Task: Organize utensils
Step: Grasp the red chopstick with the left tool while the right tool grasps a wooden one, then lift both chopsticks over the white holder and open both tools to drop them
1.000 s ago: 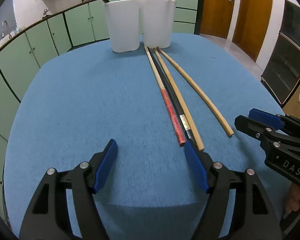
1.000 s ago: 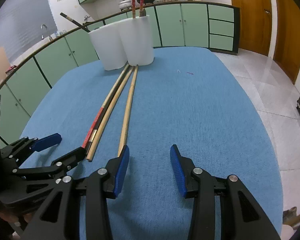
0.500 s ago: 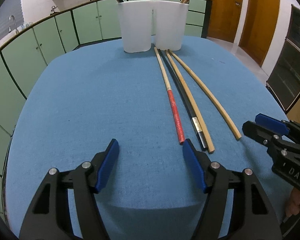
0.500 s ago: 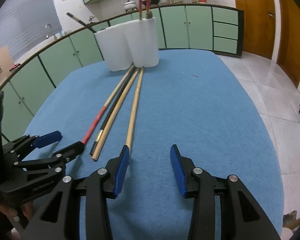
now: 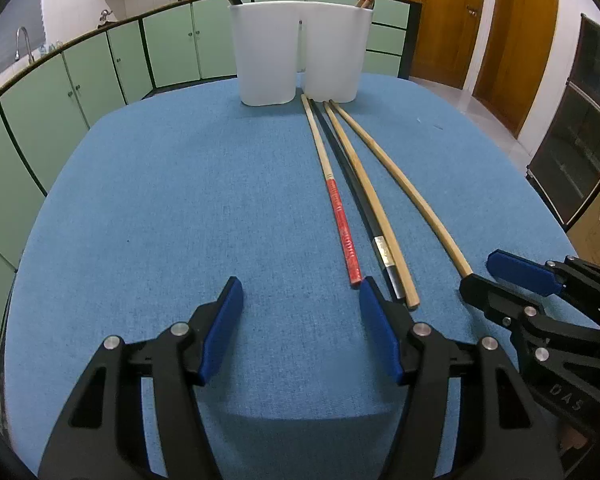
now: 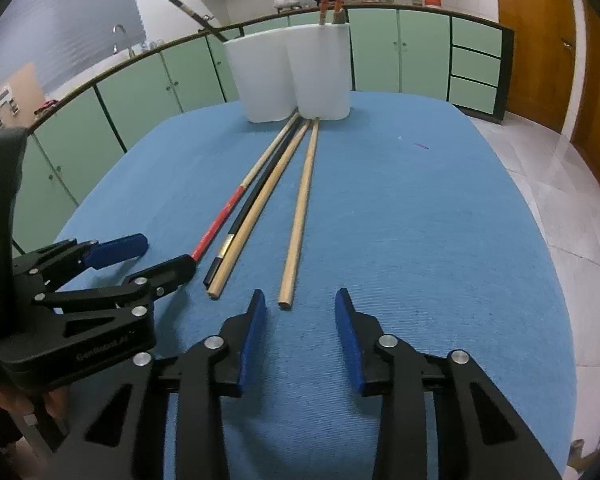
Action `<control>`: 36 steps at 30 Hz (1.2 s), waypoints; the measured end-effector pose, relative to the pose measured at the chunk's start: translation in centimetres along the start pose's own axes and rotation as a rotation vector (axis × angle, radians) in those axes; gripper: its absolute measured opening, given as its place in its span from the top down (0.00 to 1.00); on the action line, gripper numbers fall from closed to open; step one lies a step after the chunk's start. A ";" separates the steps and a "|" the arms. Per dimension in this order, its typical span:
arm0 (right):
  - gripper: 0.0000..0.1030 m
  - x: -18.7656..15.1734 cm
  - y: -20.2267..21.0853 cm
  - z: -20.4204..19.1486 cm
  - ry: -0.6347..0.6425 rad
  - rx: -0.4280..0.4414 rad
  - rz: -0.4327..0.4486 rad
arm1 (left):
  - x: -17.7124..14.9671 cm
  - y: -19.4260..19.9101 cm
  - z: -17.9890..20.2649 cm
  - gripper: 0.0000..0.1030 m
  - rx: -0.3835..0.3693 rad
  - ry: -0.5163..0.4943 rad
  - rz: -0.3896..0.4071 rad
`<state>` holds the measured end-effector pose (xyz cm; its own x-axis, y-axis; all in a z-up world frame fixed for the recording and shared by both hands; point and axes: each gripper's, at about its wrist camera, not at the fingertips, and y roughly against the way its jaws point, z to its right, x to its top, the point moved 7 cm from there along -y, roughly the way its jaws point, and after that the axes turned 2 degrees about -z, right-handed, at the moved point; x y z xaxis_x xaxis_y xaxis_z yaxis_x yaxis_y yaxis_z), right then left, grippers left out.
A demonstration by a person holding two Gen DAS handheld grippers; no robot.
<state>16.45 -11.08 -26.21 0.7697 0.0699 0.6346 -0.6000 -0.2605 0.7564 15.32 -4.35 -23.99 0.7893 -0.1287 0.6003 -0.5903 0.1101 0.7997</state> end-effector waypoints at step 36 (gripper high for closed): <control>0.94 1.8 3.1 1.7 0.018 -0.070 0.055 | 2.6 5.7 0.9 0.95 0.014 -0.071 0.148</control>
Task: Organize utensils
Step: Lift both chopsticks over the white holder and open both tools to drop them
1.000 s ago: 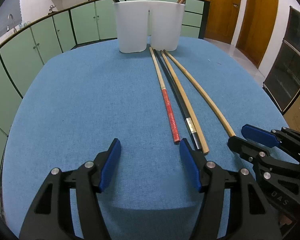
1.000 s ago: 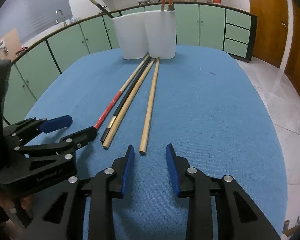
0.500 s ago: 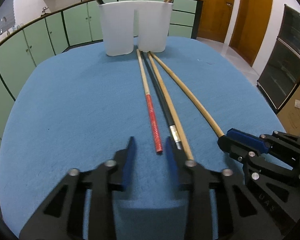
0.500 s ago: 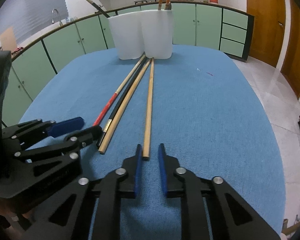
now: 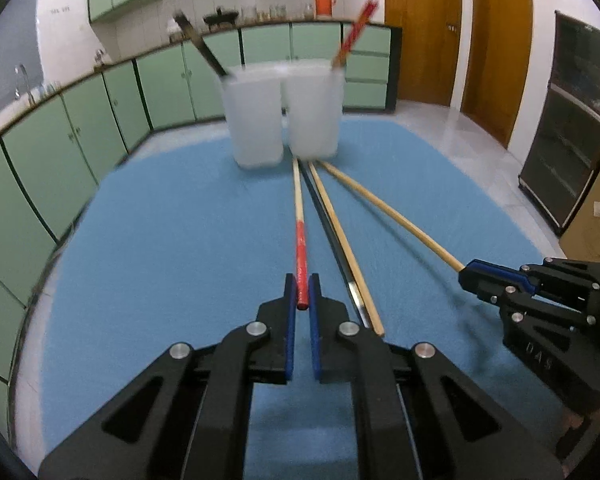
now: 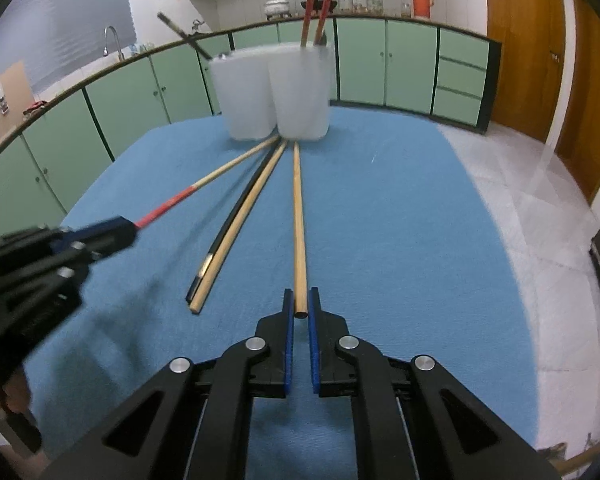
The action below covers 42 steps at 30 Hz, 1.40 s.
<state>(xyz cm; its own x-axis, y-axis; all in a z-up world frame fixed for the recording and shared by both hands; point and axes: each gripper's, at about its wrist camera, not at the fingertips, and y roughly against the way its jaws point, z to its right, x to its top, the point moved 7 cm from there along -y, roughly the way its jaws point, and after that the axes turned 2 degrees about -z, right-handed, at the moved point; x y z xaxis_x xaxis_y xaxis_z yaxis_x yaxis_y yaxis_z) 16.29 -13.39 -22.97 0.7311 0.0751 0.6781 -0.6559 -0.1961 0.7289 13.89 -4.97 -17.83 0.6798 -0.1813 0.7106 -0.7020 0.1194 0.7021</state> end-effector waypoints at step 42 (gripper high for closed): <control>0.94 18.8 13.8 -0.1 0.073 0.155 0.363 | 16.0 12.5 -1.4 0.95 -0.069 0.038 0.418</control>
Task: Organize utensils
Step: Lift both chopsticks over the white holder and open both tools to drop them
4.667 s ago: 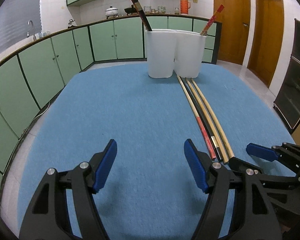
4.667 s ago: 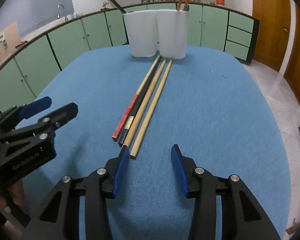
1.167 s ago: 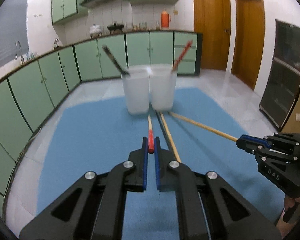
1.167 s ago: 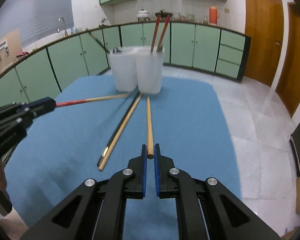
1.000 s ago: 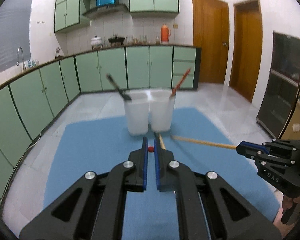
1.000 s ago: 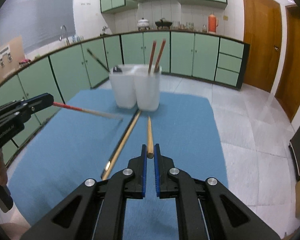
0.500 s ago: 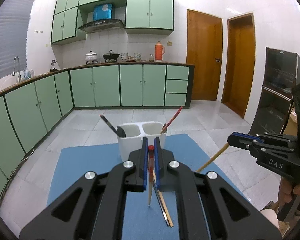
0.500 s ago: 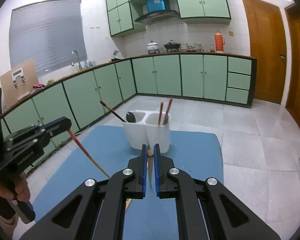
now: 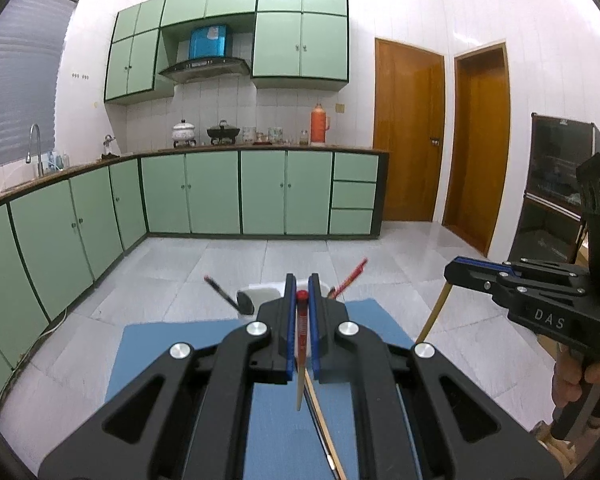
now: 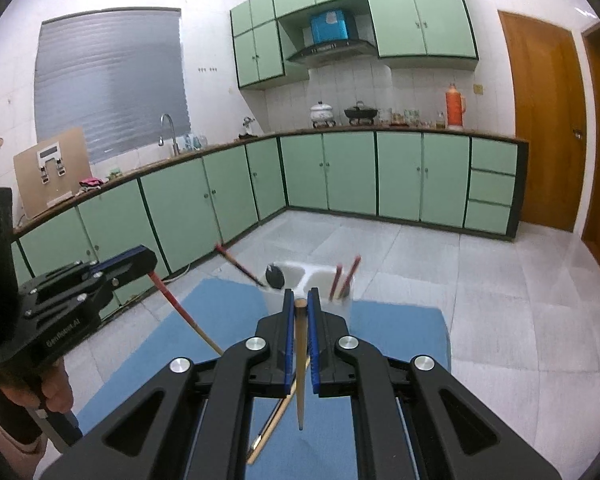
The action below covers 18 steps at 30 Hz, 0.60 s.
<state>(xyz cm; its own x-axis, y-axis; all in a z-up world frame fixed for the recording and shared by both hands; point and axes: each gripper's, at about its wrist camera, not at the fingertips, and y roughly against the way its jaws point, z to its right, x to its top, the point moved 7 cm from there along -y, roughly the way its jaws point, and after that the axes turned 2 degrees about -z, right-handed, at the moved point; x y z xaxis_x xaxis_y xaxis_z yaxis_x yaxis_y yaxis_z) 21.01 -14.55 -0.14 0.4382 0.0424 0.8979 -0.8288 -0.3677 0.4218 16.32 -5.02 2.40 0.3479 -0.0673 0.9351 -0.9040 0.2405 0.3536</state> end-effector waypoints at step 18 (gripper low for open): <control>0.94 11.9 -6.3 1.2 -0.005 -0.036 0.144 | 9.9 -5.8 -2.1 0.95 0.035 0.054 0.158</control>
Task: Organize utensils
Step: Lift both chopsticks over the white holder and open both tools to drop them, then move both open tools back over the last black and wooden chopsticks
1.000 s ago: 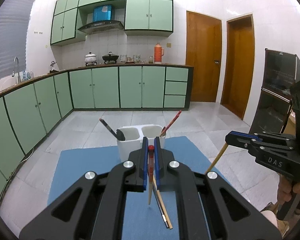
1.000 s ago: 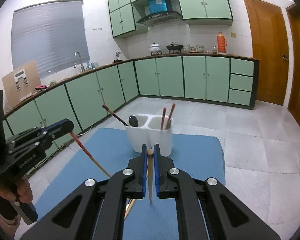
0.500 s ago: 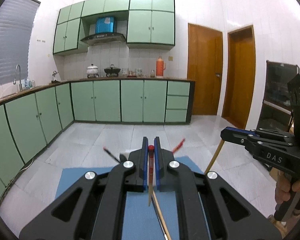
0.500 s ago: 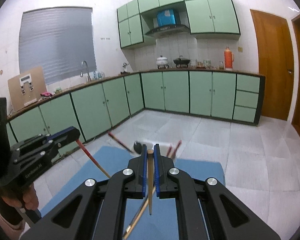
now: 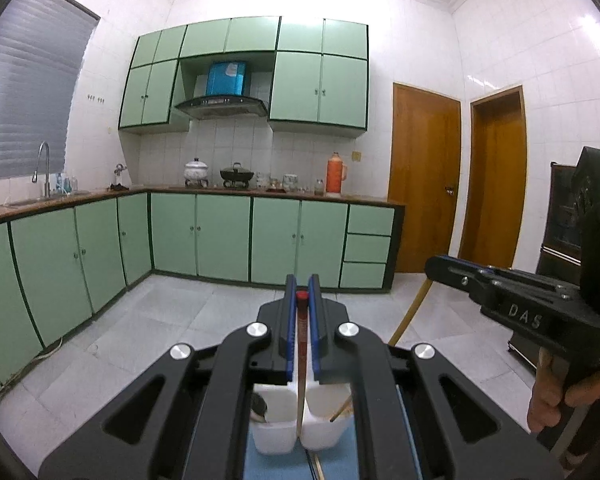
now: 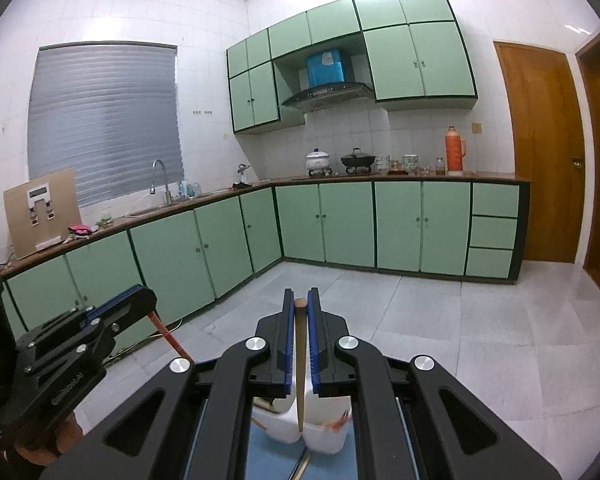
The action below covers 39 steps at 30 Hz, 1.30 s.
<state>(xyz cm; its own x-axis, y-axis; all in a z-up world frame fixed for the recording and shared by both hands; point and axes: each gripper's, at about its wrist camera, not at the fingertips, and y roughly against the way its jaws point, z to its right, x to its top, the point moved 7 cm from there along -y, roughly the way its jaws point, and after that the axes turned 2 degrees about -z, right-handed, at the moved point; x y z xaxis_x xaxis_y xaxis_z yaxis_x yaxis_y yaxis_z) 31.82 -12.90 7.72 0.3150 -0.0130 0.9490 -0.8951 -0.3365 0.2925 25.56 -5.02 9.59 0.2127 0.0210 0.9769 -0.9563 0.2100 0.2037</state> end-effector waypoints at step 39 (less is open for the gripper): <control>0.19 -18.5 3.6 2.3 -0.048 -0.201 -0.172 | -15.6 2.0 -3.7 0.15 0.083 -0.046 -0.236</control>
<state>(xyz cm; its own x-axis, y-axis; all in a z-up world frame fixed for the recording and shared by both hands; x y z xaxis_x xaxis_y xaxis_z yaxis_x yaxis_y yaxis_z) 23.55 -16.07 -9.04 0.4786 -0.0181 0.8778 -0.8701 -0.1441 0.4714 21.09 -1.28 -5.49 0.4245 -0.0643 0.9032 -0.8949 0.1222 0.4293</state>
